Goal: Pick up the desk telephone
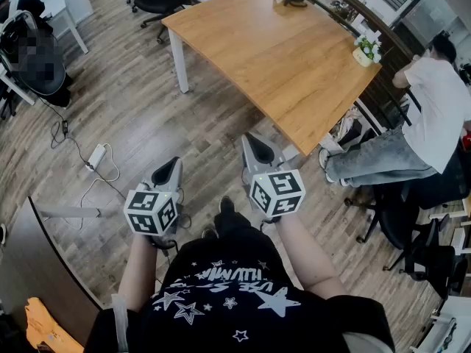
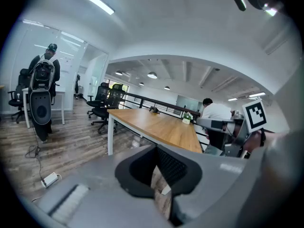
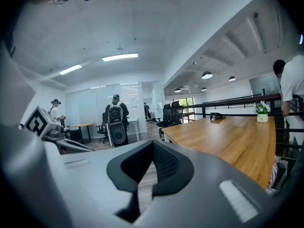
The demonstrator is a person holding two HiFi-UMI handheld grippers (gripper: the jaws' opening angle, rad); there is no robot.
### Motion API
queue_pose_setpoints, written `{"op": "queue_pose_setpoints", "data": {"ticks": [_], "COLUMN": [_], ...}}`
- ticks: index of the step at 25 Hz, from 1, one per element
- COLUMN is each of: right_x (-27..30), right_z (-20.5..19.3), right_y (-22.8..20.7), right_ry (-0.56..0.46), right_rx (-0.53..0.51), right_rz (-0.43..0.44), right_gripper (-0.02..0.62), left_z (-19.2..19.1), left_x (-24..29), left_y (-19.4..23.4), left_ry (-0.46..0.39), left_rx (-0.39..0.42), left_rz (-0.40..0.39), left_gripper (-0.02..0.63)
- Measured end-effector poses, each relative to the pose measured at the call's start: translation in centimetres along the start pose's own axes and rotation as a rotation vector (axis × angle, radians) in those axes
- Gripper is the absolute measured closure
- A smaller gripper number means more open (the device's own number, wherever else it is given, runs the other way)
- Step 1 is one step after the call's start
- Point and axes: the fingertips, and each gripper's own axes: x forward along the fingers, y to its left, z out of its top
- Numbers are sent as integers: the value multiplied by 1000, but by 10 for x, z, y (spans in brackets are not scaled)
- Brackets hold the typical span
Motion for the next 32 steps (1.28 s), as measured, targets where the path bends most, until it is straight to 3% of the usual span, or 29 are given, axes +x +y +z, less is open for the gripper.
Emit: {"op": "queue_pose_setpoints", "data": {"ticks": [19, 25, 32], "right_x": [1, 5, 22], "right_z": [-37, -24, -34], "right_y": [13, 18, 13], "right_ry": [102, 40, 66], "right_rx": [1, -37, -7], "right_rz": [-1, 4, 16], "right_gripper": [597, 596, 595], "left_z": [-41, -36, -43], "left_x": [-7, -15, -13], "left_y": [8, 15, 35], "left_ry": [88, 73, 104], "left_rx": [-75, -56, -63], "left_rz": [-1, 3, 24], "left_gripper": [604, 604, 604]}}
